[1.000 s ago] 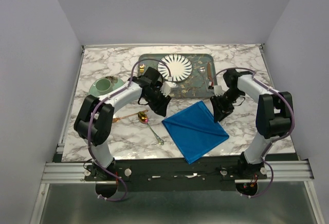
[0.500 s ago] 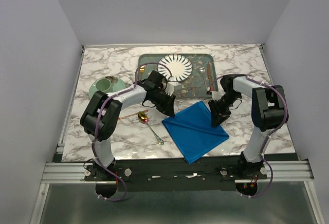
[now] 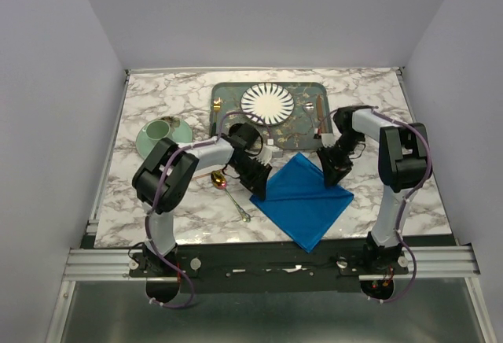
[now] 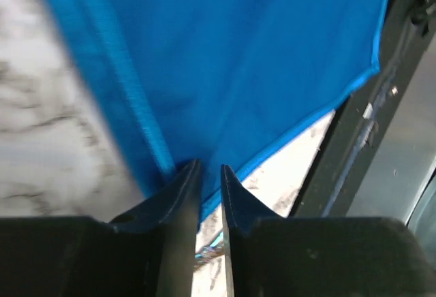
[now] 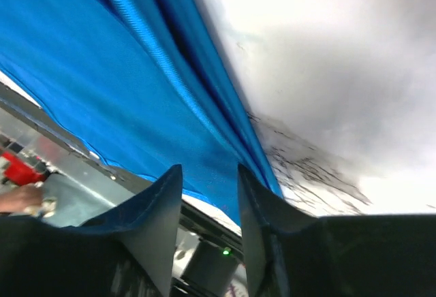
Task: Fold the napkin into a case and place the utensils inside
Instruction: Smooth out the upper triangle-folded napkin at the center of the board, then pick up the upper triangle-folded napkin from the center of the board, then turn over the upper triangle folded napkin at the center of the board.
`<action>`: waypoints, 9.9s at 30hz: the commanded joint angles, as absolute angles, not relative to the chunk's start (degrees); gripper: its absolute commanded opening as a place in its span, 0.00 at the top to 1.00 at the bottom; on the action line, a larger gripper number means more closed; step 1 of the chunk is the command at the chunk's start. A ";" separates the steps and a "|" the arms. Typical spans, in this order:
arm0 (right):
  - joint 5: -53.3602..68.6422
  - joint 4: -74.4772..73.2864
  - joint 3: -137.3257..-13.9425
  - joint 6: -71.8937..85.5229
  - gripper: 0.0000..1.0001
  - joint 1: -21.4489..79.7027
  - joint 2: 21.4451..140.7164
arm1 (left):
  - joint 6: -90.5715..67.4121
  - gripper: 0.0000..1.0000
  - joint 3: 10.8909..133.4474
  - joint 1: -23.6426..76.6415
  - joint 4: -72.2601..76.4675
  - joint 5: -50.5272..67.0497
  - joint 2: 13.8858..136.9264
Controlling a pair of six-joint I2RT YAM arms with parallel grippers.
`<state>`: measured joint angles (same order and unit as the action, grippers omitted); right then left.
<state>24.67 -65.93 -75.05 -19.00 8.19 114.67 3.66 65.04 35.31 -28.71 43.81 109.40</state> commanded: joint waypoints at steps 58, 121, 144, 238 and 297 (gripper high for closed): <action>31.46 -58.80 -99.32 -19.60 0.42 26.98 125.60 | -7.47 0.48 57.22 18.28 -15.12 39.64 89.29; 37.88 -50.89 -87.01 -22.33 0.99 27.95 112.94 | -10.90 0.26 51.76 26.72 14.06 48.43 102.83; 37.09 -51.77 -86.92 -21.45 0.94 27.86 112.32 | -11.16 0.87 54.32 29.18 17.92 52.65 106.53; 8.53 -55.42 -108.66 -47.81 1.00 8.44 103.72 | 26.79 1.00 87.11 22.59 1.14 55.98 104.15; 7.91 -45.62 -40.17 -45.44 0.99 27.24 75.50 | 68.29 1.00 52.74 39.72 -31.73 46.68 88.16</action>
